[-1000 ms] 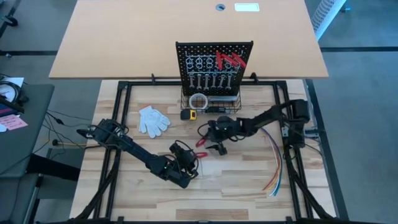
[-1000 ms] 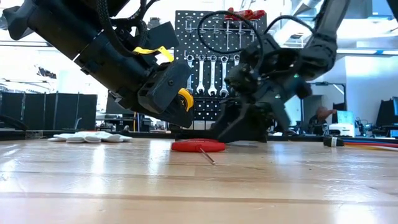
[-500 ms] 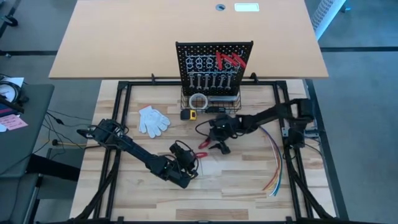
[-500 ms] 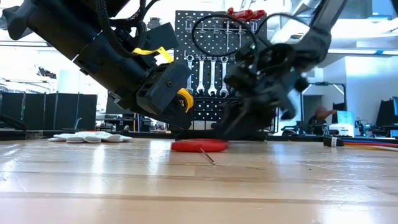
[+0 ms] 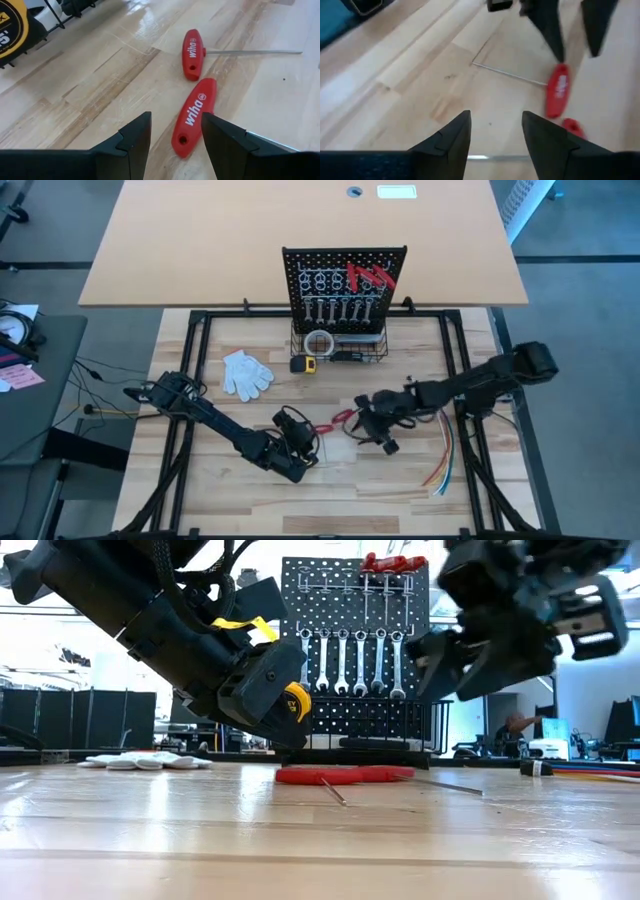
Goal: Hang tools onto peg board
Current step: Hang the red allen wrench on the peg board
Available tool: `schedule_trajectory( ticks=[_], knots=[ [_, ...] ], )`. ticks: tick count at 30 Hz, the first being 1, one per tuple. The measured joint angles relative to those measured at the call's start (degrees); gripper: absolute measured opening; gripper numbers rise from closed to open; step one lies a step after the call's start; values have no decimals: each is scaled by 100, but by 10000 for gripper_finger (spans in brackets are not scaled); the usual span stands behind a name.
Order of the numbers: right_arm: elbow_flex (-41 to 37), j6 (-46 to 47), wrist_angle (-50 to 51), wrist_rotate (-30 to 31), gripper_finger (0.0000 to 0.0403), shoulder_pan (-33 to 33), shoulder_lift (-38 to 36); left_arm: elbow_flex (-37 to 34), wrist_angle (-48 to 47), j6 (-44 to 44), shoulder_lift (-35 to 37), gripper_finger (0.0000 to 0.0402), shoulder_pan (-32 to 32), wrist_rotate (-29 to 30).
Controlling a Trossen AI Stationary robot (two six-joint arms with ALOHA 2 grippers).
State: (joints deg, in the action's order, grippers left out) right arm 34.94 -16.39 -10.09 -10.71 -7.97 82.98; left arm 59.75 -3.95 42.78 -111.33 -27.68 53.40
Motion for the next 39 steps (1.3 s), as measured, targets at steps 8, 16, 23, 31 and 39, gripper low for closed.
schedule_trajectory(
  ticks=[8,16,23,31,39],
  knots=[
    [-1642,470,-3223,192,154,1069,112,0,26,-4,0,170,-29,-39],
    [-1244,576,-4142,-698,215,1423,1655,0,50,-7,-2,170,-22,-29],
    [-753,376,-3892,-721,279,1535,2391,2,24,-9,-2,170,-39,-21],
    [-658,1,-3229,-788,246,1524,2489,2,0,-9,-2,170,-42,-26],
    [-665,-172,-3084,-819,122,1509,2483,2,-2,-4,-2,170,-42,-34]
  ],
)
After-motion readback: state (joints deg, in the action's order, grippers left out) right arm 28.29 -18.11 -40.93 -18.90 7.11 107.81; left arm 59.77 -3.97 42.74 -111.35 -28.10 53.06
